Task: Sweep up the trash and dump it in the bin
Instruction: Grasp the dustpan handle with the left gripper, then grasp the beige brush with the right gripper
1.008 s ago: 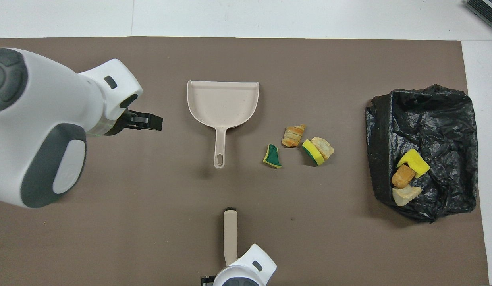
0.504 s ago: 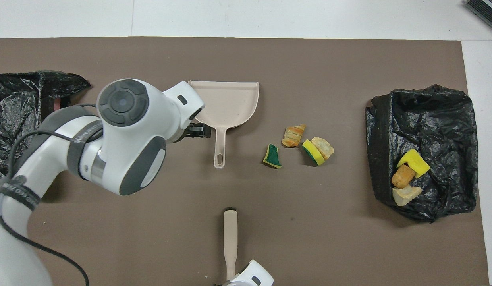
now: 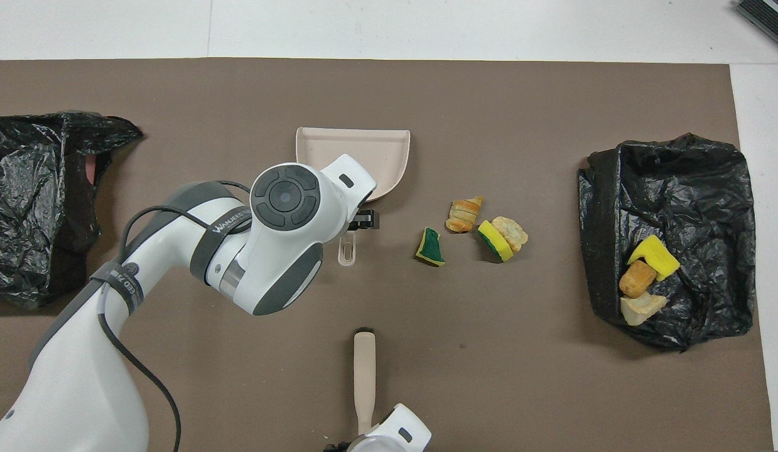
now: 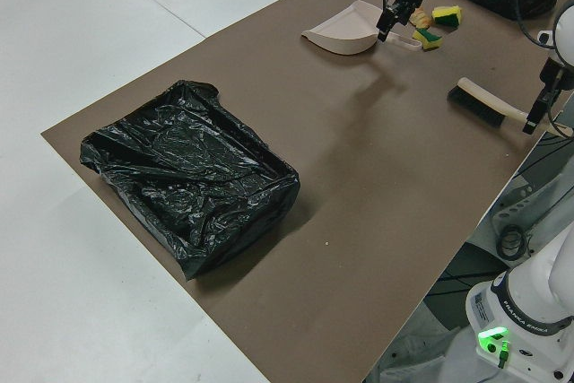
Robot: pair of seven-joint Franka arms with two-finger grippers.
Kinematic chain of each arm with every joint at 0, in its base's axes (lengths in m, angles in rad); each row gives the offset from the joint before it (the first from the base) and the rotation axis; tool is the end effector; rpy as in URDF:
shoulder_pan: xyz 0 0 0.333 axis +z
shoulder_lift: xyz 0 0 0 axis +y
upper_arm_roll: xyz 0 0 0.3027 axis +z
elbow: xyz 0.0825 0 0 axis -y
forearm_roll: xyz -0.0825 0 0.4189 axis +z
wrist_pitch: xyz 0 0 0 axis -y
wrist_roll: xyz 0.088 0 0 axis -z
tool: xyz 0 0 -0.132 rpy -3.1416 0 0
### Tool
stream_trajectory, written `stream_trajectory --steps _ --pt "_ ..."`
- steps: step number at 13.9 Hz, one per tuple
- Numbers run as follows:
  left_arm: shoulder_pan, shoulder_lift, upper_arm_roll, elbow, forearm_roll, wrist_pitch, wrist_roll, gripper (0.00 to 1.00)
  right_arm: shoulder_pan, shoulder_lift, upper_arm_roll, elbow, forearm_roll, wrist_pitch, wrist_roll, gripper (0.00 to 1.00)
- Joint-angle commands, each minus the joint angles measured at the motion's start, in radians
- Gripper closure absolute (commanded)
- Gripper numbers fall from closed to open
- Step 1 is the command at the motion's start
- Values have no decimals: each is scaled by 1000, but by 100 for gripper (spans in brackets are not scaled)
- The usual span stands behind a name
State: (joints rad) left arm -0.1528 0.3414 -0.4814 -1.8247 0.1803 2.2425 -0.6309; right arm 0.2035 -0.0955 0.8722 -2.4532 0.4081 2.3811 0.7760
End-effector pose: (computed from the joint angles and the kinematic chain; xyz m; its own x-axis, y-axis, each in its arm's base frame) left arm 0.5542 -0.3787 0.3229 0.9929 -0.0706 0.0955 -0.0776 -0.9943 0.0726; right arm 0.2328 0.4401 0.2579 0.9865 0.0097 -0.1634 -0.0107 -0.9923 -0.1237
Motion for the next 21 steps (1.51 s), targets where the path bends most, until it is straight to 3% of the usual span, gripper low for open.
stream_trajectory --steps 1,5,6,8,10,11,15,19,21 --pt "-4 -13 -13 -59 19 52 -46 0 -6 0 7 -3 -30 12 -30 100" --pt "-1 -7 -16 -73 21 58 -41 0 -19 -3 4 22 -46 -49 -29 100" --pt "4 -4 -16 -68 22 59 -42 7 -22 -10 1 43 -46 -89 -30 100" --pt "9 -1 -16 -68 22 65 -33 50 -32 -30 -15 75 -49 -172 -38 100" --pt "7 1 -16 -68 24 53 -30 78 -45 -107 -39 76 -49 -244 -78 100" --pt "7 1 -14 -67 28 51 -30 84 -46 -142 -76 76 -49 -302 -107 100" --pt "9 -10 -13 -56 62 23 31 95 -50 -282 -297 72 -51 -512 -311 100" --pt "41 -73 -2 -33 61 -150 363 96 -108 -236 -387 74 -243 -494 -389 100" --pt "71 -107 15 -33 59 -210 602 98 -118 -183 -459 91 -433 -447 -510 100"
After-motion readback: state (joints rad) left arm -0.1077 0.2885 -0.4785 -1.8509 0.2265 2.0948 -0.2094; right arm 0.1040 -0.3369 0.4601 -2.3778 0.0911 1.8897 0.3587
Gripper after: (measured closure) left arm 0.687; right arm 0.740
